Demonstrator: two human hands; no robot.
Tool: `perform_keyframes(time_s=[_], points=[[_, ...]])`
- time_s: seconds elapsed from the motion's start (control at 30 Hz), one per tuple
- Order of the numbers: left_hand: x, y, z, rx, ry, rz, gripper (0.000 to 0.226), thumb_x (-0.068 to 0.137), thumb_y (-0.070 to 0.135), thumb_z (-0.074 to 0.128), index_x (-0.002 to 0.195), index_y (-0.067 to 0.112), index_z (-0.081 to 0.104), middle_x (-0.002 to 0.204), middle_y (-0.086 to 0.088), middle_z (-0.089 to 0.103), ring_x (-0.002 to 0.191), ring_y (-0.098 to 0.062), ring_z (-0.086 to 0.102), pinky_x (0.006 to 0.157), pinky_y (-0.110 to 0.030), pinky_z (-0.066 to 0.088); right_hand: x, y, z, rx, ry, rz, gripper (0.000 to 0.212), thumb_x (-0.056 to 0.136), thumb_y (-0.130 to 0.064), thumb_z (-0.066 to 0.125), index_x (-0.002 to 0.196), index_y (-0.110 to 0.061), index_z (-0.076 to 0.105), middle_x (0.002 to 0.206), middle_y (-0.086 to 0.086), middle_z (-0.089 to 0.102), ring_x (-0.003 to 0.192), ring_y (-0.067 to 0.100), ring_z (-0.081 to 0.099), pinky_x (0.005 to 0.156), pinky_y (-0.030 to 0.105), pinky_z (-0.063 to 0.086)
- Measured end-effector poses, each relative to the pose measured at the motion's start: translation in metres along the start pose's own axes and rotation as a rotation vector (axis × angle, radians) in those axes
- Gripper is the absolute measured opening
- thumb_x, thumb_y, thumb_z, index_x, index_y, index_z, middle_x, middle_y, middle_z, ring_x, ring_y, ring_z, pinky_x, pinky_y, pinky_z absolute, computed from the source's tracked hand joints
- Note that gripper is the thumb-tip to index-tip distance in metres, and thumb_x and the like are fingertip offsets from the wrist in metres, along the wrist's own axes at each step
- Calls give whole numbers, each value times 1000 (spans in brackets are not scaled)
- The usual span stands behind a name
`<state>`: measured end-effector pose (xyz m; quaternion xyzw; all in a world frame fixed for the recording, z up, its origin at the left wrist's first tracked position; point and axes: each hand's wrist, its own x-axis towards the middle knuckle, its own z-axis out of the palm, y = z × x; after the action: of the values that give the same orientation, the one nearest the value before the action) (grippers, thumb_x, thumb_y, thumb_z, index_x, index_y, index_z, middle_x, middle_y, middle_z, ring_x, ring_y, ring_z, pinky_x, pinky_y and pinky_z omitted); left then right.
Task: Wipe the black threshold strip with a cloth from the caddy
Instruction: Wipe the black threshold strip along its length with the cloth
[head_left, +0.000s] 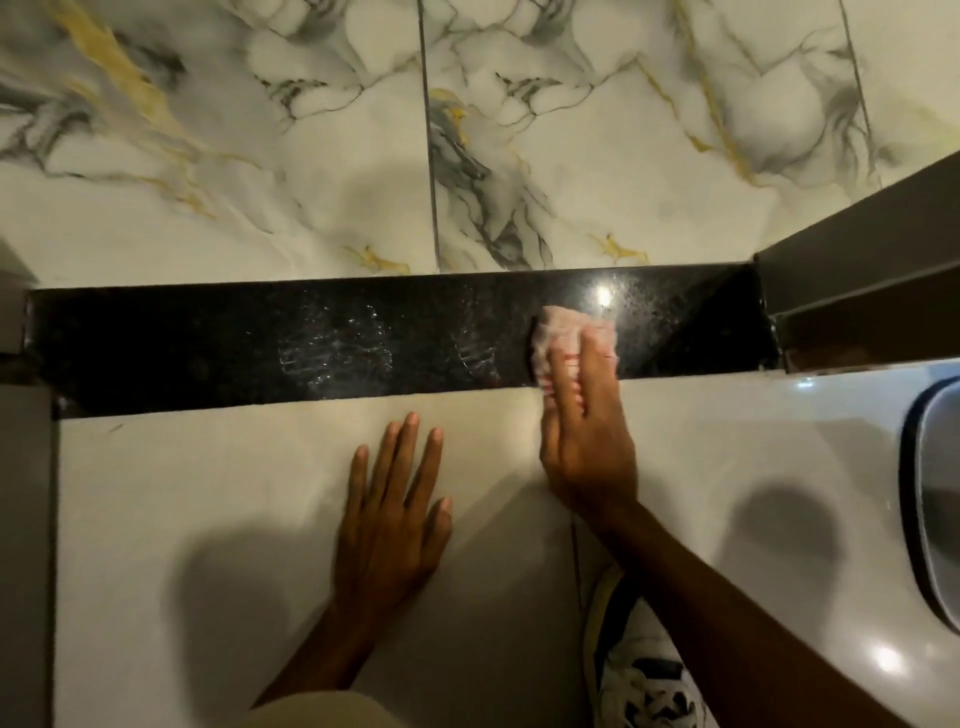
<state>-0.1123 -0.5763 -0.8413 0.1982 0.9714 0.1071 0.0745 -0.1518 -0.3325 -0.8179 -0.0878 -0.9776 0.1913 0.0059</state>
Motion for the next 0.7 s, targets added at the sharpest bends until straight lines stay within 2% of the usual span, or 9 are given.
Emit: perform_keyframes(time_s=[0.1,0.17,0.2,0.3,0.37,0.43,0.5,0.63,0.7], points=[[0,0,3,1,1,-36,75,105,45,40,173,17,25,181,-17,21,168,-35,21,137,-57,11,33,-12,7,-56,131,243,61,114,-26,42,171,-11,24,180,19,15,168,37,14,135,52,32],[-1,0,6,-17,19,-37,76,105,44,41,173,17,24,182,-16,20,170,-33,17,138,-57,10,65,-40,21,-27,134,263,63,115,-36,38,172,-17,20,181,17,12,168,37,13,134,52,34],[-1,-1,8,-19,24,-36,76,105,43,41,173,15,24,182,-16,20,170,-32,17,138,-57,11,75,-55,30,-30,103,170,63,115,-39,37,172,-19,20,181,16,12,168,37,14,134,53,33],[-3,-6,7,20,24,-64,75,105,41,42,172,11,27,181,-18,23,168,-34,22,136,-58,18,61,-77,45,-39,-6,-263,61,115,-38,38,171,-16,26,180,17,17,169,33,13,138,53,24],[-7,-9,2,29,21,-71,73,105,41,41,171,12,29,180,-18,25,167,-35,26,135,-59,20,23,-64,36,-9,-14,-359,57,115,-31,45,169,-14,33,179,17,20,170,31,13,136,51,28],[-17,-17,-2,7,20,-73,72,106,42,40,171,14,29,181,-16,24,166,-36,27,135,-59,19,-11,-38,23,-53,23,-313,56,114,-28,51,167,-16,37,178,16,25,170,28,13,132,50,38],[-26,-30,-4,4,32,-94,71,108,44,38,172,17,28,182,-14,22,167,-35,25,135,-59,18,-15,-16,13,-141,12,-251,58,114,-30,47,168,-15,33,179,15,22,170,26,9,129,52,41],[-33,-42,2,18,65,-167,72,109,47,34,175,21,20,184,-12,14,171,-32,14,138,-56,8,43,-43,27,-97,104,-32,60,116,-31,39,170,-9,25,180,19,15,170,32,10,137,52,26],[-32,-41,6,16,81,-195,72,110,49,33,175,24,18,185,-12,11,171,-31,11,139,-55,6,71,-79,42,-62,72,-26,62,116,-38,36,172,-14,21,181,17,14,169,33,13,140,48,19]])
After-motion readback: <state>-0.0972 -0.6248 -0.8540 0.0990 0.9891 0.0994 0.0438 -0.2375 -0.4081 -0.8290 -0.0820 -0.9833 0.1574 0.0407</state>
